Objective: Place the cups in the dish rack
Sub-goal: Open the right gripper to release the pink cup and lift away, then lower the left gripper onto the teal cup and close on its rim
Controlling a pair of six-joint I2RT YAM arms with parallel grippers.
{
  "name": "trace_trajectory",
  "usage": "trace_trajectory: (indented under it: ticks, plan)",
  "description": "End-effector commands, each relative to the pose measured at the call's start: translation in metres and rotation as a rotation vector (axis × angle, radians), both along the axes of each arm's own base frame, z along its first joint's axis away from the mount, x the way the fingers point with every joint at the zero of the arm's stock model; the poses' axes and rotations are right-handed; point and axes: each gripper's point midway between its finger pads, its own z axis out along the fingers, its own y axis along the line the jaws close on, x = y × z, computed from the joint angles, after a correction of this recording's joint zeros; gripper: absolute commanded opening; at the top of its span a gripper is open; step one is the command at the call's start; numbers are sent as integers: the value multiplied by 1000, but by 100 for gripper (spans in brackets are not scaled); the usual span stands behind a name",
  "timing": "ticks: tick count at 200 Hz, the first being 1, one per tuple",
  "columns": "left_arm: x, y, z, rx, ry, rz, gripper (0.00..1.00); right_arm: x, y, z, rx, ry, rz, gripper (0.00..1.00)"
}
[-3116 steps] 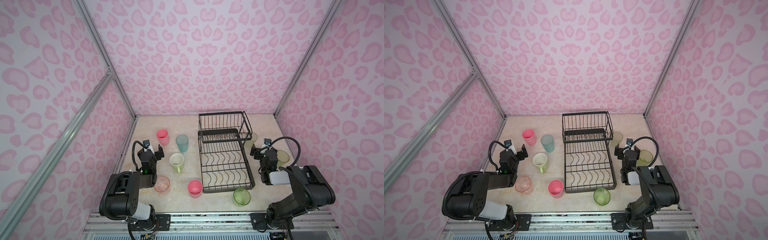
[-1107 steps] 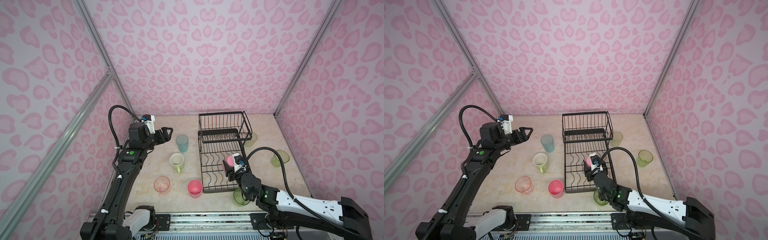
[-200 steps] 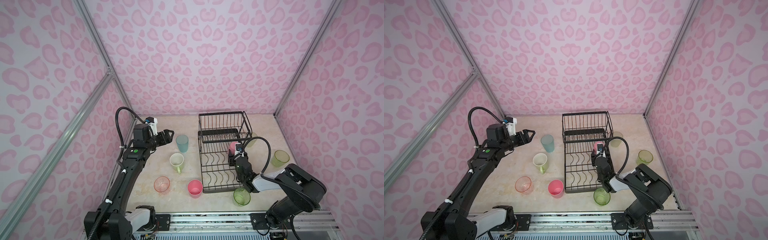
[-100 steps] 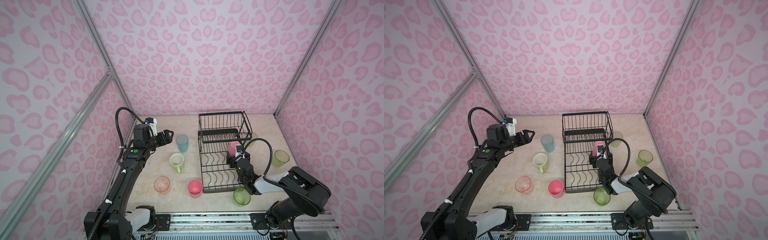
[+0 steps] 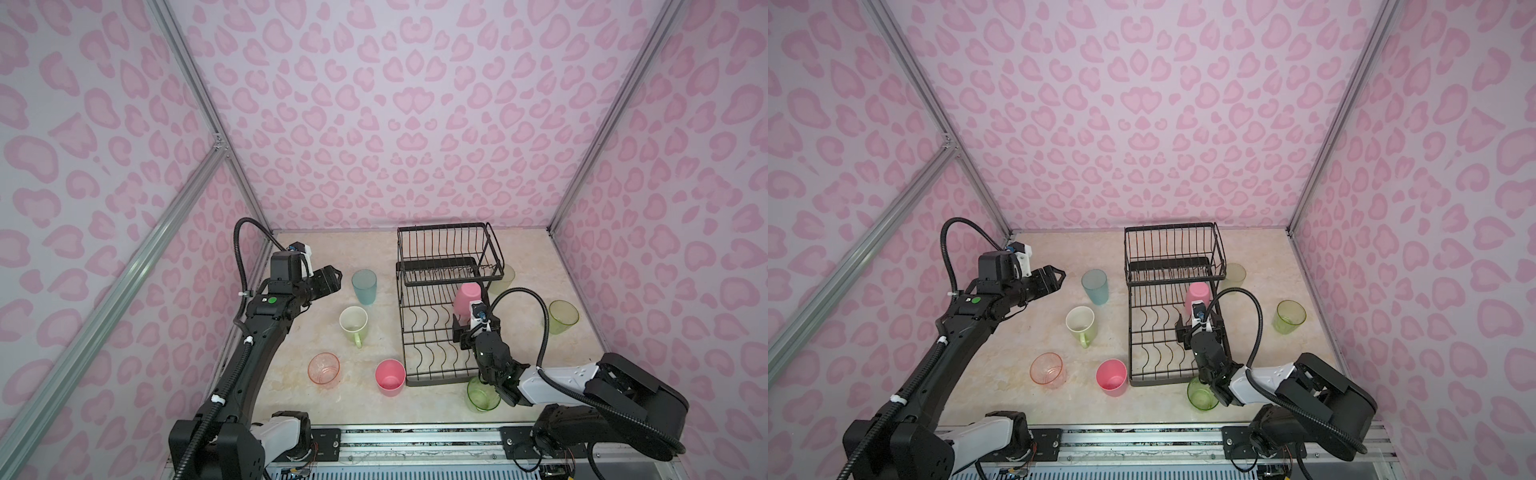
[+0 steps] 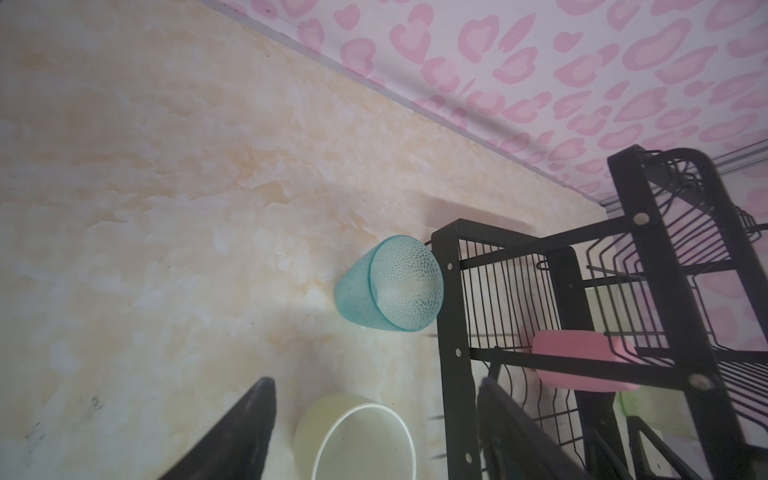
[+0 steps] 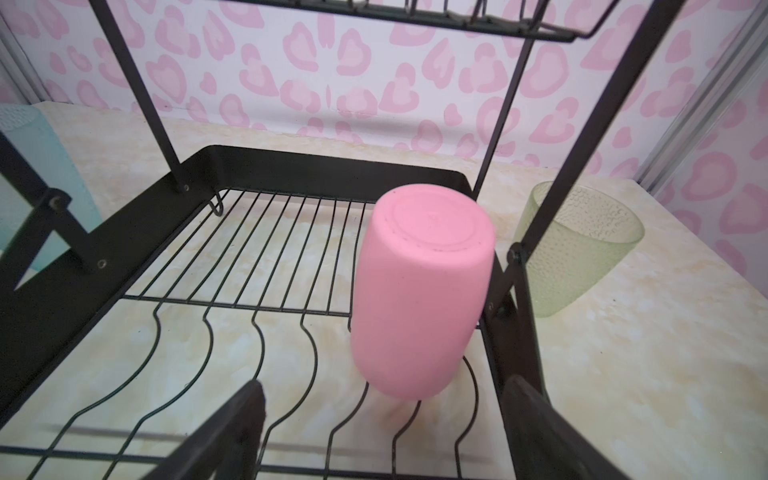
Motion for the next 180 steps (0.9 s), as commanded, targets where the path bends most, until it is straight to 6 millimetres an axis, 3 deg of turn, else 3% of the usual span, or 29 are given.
trace_trajectory:
  ticks: [1, 63, 134, 180]
  plan:
    - [-2, 3, -12, 35, 61, 10, 77, -11, -3, -6, -24, 34, -9, 87]
    - [8, -7, -31, 128, 150, 1, 74, -43, 4, -3, 18, 122, 120, 82]
    - [28, -29, -53, 260, 243, -32, 72, -60, 5, 6, 72, 145, 200, 80]
    - [41, -44, -68, 299, 294, -50, 69, -72, 23, 11, 91, 135, 340, 79]
